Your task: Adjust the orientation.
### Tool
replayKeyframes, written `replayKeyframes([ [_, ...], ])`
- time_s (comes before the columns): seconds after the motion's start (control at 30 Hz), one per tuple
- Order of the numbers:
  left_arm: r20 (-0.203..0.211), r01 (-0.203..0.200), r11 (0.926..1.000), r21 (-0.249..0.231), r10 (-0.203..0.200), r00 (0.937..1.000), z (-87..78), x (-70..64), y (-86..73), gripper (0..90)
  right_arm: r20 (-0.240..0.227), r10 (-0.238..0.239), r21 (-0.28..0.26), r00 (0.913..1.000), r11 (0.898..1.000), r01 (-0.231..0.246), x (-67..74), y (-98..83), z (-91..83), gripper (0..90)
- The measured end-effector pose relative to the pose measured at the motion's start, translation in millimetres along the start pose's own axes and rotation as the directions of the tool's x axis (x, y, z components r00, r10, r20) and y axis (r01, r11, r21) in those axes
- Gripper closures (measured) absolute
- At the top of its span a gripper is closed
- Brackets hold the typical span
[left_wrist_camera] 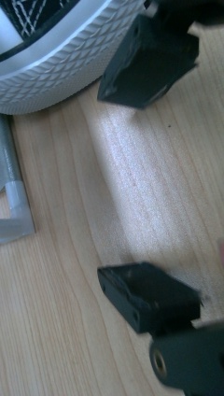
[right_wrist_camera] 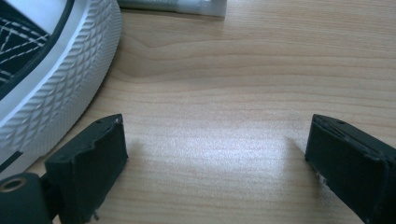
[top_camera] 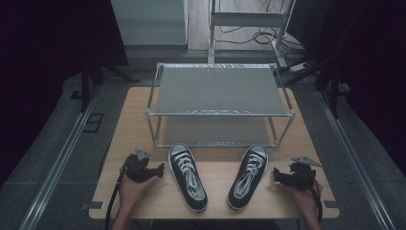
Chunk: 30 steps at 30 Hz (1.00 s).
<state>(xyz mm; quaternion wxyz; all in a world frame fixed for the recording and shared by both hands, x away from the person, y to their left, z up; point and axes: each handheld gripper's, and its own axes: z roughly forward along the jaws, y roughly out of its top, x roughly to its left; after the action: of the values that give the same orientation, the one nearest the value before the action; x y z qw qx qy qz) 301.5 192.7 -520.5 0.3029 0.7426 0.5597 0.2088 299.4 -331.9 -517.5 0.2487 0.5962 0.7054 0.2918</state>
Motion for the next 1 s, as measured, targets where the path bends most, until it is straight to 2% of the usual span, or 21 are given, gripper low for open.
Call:
replayKeyframes([
  [0.03,-0.001,0.003,1.0000,0.008,-0.003,1.0000,-1.1,0.1,0.4,16.5,-0.003,0.000,-0.001,1.0000,1.000,0.000,-0.6,-0.5,-0.9,8.1],
  [0.1,0.002,0.005,0.9998,0.019,-0.005,1.0000,-4.4,0.0,0.2,17.7,-0.006,-0.001,-0.004,1.0000,1.000,0.001,-2.4,-0.8,-4.9,18.3],
  [0.17,0.016,0.012,0.9999,0.010,-0.012,0.9998,-10.4,-0.4,-1.2,17.8,-0.028,0.009,-0.001,0.9996,1.000,-0.009,-4.8,0.0,-8.6,21.6],
  [0.23,0.034,0.017,0.9999,-0.003,-0.016,0.9993,-18.2,-0.4,-2.3,18.0,-0.058,0.005,-0.026,0.9983,1.000,-0.007,-4.8,1.1,-13.9,32.1],
  [0.33,0.040,0.010,0.9997,-0.024,-0.009,0.9992,-29.9,-0.7,-2.2,18.1,-0.095,-0.004,-0.051,0.9954,0.999,-0.001,-2.4,7.1,-22.2,37.2],
  [0.4,0.053,0.010,0.9991,-0.042,-0.007,0.9986,-36.5,-1.4,-1.3,18.5,-0.138,-0.021,-0.081,0.9903,0.997,0.010,0.1,10.2,-30.8,42.7],
  [0.5,0.087,0.010,0.9984,-0.056,-0.005,0.9962,-42.3,-3.8,1.1,18.7,-0.205,-0.058,-0.124,0.9770,0.992,0.032,5.7,13.9,-45.6,53.1],
  [0.67,0.099,0.005,0.9977,-0.068,0.002,0.9950,-45.2,-7.3,4.6,18.7,-0.322,-0.116,-0.178,0.9397,0.982,0.060,22.5,23.1,-67.0,73.6],
  [0.83,0.121,-0.009,0.9983,-0.057,0.016,0.9926,-47.5,-13.4,4.8,18.8,-0.415,-0.203,-0.218,0.8868,0.969,0.120,50.6,27.4,-83.7,82.8],
  [0.87,0.121,-0.009,0.9983,-0.057,0.016,0.9926,-47.5,-13.4,4.8,18.7,-0.415,-0.203,-0.218,0.8868,0.969,0.120,50.6,27.4,-83.7,82.8],
  [0.9,0.122,-0.012,0.9985,-0.054,0.018,0.9924,-48.0,-14.4,4.9,18.7,-0.431,-0.217,-0.225,0.8758,0.966,0.129,56.4,27.9,-86.7,83.8],
  [0.93,0.125,-0.012,0.9984,-0.056,0.018,0.9920,-48.1,-15.1,4.8,18.9,-0.468,-0.245,-0.238,0.8491,0.960,0.146,69.1,28.2,-92.9,85.3],
  [1.0,0.109,0.003,0.9967,-0.081,0.006,0.9940,-49.7,-16.2,4.4,20.5,-0.491,-0.266,-0.246,0.8294,0.956,0.160,79.6,27.4,-96.7,85.5],
])
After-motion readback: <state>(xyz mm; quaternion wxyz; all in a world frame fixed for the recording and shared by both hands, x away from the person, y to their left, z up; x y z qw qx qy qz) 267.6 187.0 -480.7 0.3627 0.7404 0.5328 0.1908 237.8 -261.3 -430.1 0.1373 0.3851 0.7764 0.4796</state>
